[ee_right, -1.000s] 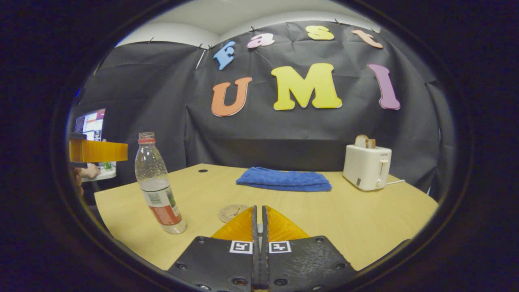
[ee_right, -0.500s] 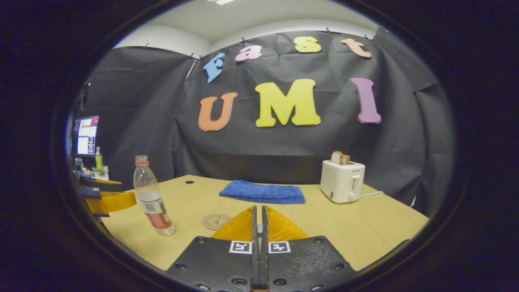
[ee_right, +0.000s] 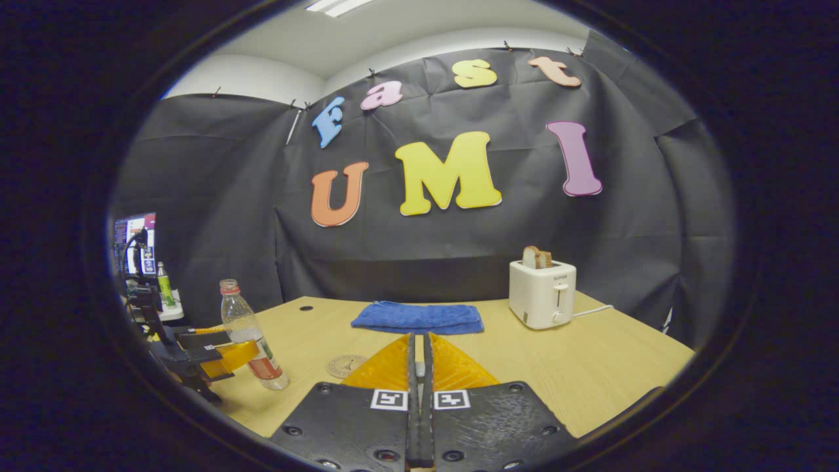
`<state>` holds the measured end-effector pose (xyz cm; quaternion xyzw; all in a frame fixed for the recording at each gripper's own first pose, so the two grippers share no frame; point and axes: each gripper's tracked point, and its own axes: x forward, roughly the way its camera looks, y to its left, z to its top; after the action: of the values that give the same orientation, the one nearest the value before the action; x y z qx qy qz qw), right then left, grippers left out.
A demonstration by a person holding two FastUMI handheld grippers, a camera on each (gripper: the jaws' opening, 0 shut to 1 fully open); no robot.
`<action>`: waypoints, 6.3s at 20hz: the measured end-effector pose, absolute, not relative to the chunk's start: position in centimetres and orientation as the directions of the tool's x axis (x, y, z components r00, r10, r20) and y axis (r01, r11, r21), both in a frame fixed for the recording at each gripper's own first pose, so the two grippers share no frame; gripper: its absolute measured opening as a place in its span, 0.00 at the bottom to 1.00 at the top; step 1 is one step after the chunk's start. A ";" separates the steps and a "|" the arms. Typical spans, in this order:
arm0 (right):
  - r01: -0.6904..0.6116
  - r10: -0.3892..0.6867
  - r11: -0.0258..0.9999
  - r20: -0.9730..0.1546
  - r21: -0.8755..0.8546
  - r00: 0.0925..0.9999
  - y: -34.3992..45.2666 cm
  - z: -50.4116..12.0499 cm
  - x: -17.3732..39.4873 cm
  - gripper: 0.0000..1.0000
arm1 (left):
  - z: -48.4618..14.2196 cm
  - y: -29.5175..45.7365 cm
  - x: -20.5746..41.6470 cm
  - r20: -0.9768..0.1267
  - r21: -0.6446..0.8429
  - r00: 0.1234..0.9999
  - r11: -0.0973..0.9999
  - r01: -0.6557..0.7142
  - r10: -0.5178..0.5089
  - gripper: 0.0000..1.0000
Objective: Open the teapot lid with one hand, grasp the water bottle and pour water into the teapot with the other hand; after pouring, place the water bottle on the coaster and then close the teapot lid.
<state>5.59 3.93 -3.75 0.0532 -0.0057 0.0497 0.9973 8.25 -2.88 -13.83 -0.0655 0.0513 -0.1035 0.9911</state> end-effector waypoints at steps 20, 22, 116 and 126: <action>-0.050 0.049 0.996 0.009 0.072 0.999 2.2 -3.6 5.7 0.00 | -11.0 -5.4 8.0 -0.031 0.184 0.986 0.968 0.170 -0.167 0.80; -0.041 0.040 0.996 0.006 0.083 0.999 1.6 -3.4 5.7 0.00 | -11.0 -6.0 7.8 -0.053 0.277 0.986 0.946 0.167 -0.159 0.79; 0.025 -0.027 0.997 0.021 0.073 0.999 -4.9 -3.1 7.0 0.00 | -10.4 -12.7 4.7 -0.171 0.826 0.985 -0.545 0.144 0.003 0.78; 0.104 -0.103 0.991 -0.016 0.080 0.995 -8.1 -4.1 7.8 0.00 | -13.4 -11.3 5.2 -0.207 0.978 0.977 -0.048 0.205 -0.055 0.77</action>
<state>7.76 -8.06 -4.12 0.0402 0.0061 -0.0519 0.9978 5.20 -11.25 -13.40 0.7178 0.0522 -0.0944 0.6879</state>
